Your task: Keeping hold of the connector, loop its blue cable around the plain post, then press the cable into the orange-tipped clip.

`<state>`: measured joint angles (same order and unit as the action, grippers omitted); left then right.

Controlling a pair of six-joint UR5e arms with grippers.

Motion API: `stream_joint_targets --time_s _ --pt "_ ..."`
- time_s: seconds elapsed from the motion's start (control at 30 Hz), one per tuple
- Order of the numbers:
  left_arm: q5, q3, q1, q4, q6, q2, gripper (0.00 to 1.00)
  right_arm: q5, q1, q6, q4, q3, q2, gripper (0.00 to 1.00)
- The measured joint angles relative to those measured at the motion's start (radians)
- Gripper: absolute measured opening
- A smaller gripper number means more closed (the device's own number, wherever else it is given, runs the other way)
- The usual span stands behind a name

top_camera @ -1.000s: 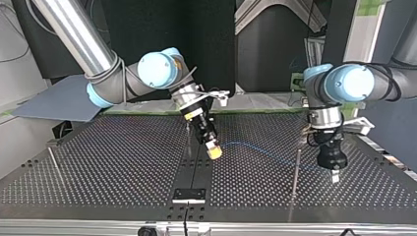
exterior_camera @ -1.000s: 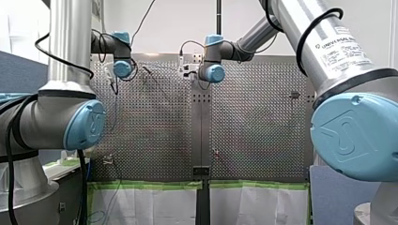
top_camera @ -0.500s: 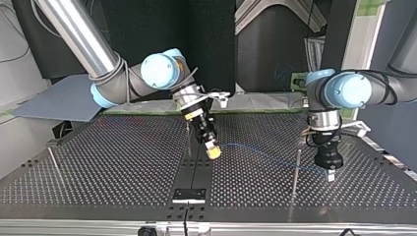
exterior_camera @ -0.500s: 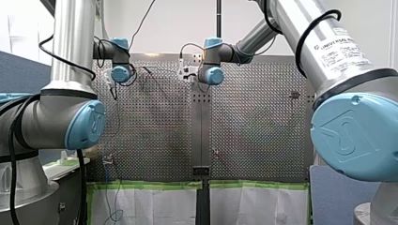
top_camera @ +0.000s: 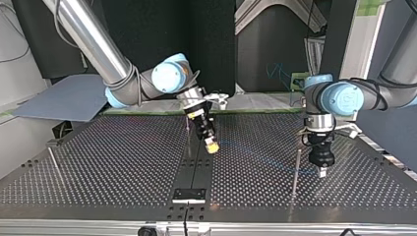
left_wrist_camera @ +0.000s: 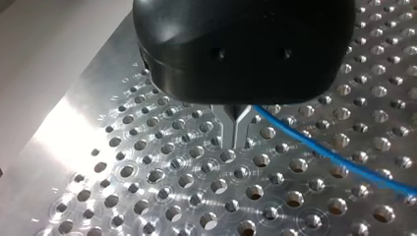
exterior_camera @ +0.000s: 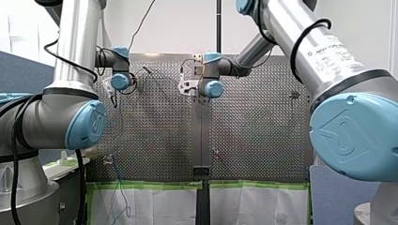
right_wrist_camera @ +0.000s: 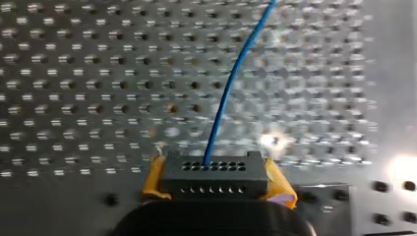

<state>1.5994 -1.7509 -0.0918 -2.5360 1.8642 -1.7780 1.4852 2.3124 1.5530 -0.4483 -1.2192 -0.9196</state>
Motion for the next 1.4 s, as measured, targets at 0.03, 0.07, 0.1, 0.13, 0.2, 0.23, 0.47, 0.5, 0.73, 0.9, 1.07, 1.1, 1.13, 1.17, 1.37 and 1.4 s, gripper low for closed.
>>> stream_joint_targets --time_s 0.03,0.07,0.1,0.13,0.2,0.23,0.47,0.5,0.73,0.9,1.07,1.1,1.13,1.17,1.37,1.4 --pt "0.000 0.000 0.001 -0.001 0.000 0.000 0.16 0.002 0.000 -0.001 0.000 0.000 0.008 0.00" --pt "-0.001 -0.001 0.001 -0.002 0.000 0.000 0.25 0.004 0.000 -0.001 0.001 0.000 0.013 0.00" --pt "-0.001 -0.002 0.003 -0.003 0.000 0.000 0.25 0.006 0.001 -0.001 0.001 0.000 0.018 0.00" --pt "-0.001 -0.003 0.004 -0.003 0.000 0.000 0.31 0.007 0.002 -0.002 0.001 0.000 0.024 0.00" --pt "-0.001 -0.005 0.006 -0.005 0.001 0.000 0.50 0.008 0.003 -0.002 0.000 0.000 0.032 0.00" --pt "0.001 -0.005 0.007 -0.006 0.002 0.000 0.58 0.009 0.004 -0.003 0.000 0.000 0.036 0.00" --pt "0.038 -0.006 0.011 -0.020 0.012 -0.002 0.71 0.009 0.011 -0.005 0.003 -0.001 0.067 0.00" --pt "0.035 -0.007 0.011 -0.022 0.019 -0.002 0.71 0.008 0.011 -0.005 0.004 -0.001 0.071 0.00" --pt "-0.014 -0.002 0.013 -0.024 0.060 -0.037 0.84 0.006 0.014 -0.006 0.015 -0.001 0.111 0.00" --pt "-0.010 -0.001 0.012 -0.028 0.059 -0.082 0.92 0.006 0.015 -0.009 0.016 -0.001 0.137 0.00" --pt "0.015 -0.001 0.007 -0.037 0.053 -0.097 0.99 0.009 0.019 -0.011 0.013 -0.001 0.184 0.00" --pt "0.023 0.000 0.006 -0.040 0.051 -0.098 0.99 0.010 0.021 -0.011 0.013 -0.001 0.193 0.00" --pt "0.028 -0.001 0.006 -0.042 0.049 -0.099 0.99 0.010 0.023 -0.012 0.012 -0.001 0.205 0.00" --pt "0.033 -0.001 0.005 -0.045 0.047 -0.099 0.99 0.010 0.024 -0.013 0.013 -0.001 0.215 0.00" --pt "0.046 -0.001 0.006 -0.053 0.042 -0.099 0.99 0.016 0.032 -0.017 0.012 -0.001 0.278 0.00" --pt "0.046 -0.001 0.006 -0.053 0.042 -0.100 0.99 0.019 0.033 -0.017 0.012 -0.001 0.288 0.00"
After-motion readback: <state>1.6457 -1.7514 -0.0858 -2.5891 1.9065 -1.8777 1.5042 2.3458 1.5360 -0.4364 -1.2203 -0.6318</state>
